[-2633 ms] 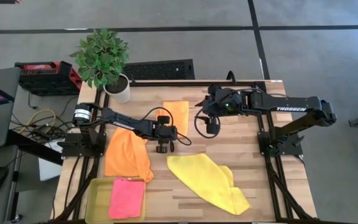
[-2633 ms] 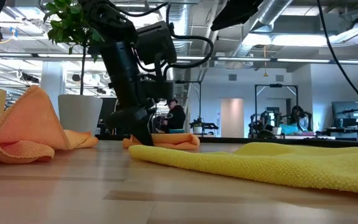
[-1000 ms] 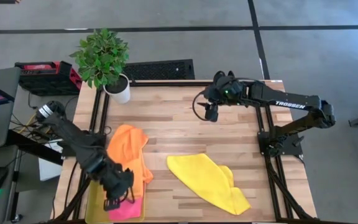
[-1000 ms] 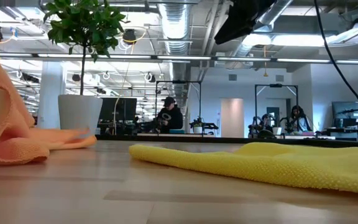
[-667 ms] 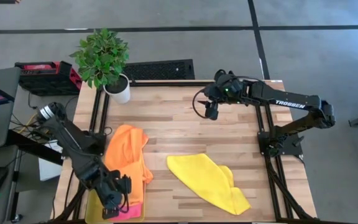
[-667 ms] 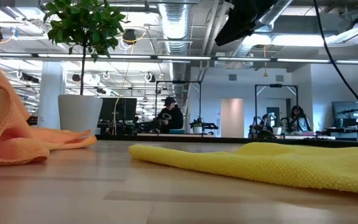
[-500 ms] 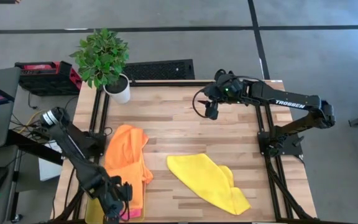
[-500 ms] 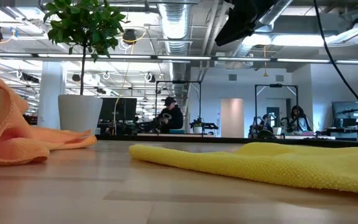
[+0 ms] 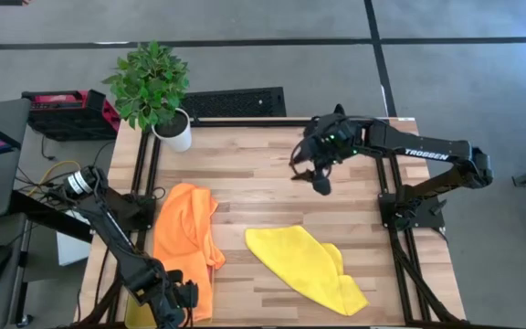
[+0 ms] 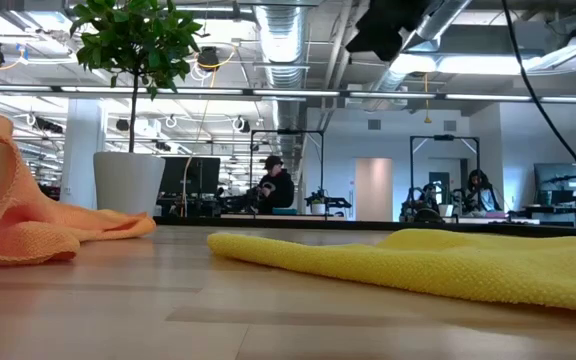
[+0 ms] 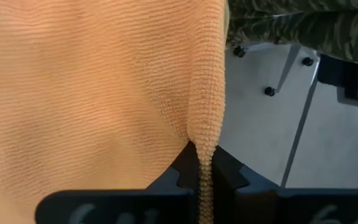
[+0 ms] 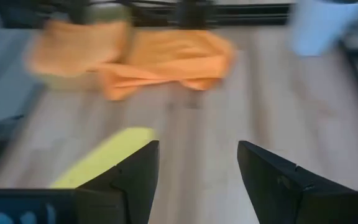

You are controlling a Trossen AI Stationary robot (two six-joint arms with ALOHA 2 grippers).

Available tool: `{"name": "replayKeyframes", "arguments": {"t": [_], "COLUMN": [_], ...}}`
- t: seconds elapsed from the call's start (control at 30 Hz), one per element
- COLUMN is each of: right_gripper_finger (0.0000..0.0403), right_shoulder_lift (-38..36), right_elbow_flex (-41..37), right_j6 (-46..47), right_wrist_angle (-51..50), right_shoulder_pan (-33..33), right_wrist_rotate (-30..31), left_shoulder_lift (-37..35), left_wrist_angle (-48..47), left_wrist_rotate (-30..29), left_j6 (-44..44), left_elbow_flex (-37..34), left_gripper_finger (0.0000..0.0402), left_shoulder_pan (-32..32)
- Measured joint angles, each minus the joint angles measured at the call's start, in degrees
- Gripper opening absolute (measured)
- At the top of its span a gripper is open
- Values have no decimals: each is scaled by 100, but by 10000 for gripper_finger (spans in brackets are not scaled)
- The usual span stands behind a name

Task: Fold microfiber towels
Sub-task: Put the top folded orange microfiber towel into the yellow bin, then fold the yellow microfiber towel

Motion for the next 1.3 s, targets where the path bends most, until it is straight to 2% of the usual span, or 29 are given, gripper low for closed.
{"name": "replayKeyframes", "arguments": {"t": [0.13,0.23,0.47,0.7,0.87,1.1,1.17,1.3], "right_gripper_finger": [240,240,240,240,240,240,240,240], "right_shoulder_lift": [-2,-1,0,-1,0,-2,-2,-1], "right_elbow_flex": [-1,-1,-1,-1,-1,-1,-1,-1], "right_j6": [203,230,268,269,271,271,271,270], "right_wrist_angle": [-33,-35,-32,-26,-25,-25,-25,-25], "right_shoulder_pan": [0,24,125,125,125,125,125,126], "right_wrist_rotate": [-1052,-1454,-1463,-1456,-1452,-1450,-1448,-1448], "left_shoulder_lift": [42,162,460,470,470,470,469,275], "left_wrist_angle": [8,16,9,-28,-177,-235,-271,-288], "left_wrist_rotate": [-13,22,342,400,439,1018,1156,1075], "left_j6": [69,133,147,-21,-317,-562,-809,-1177], "left_elbow_flex": [0,0,-2,-2,-2,-2,-2,-2], "left_gripper_finger": [0,0,0,6,48,129,142,150], "left_shoulder_pan": [-64,-131,-143,-112,-112,-112,-101,-101]}}
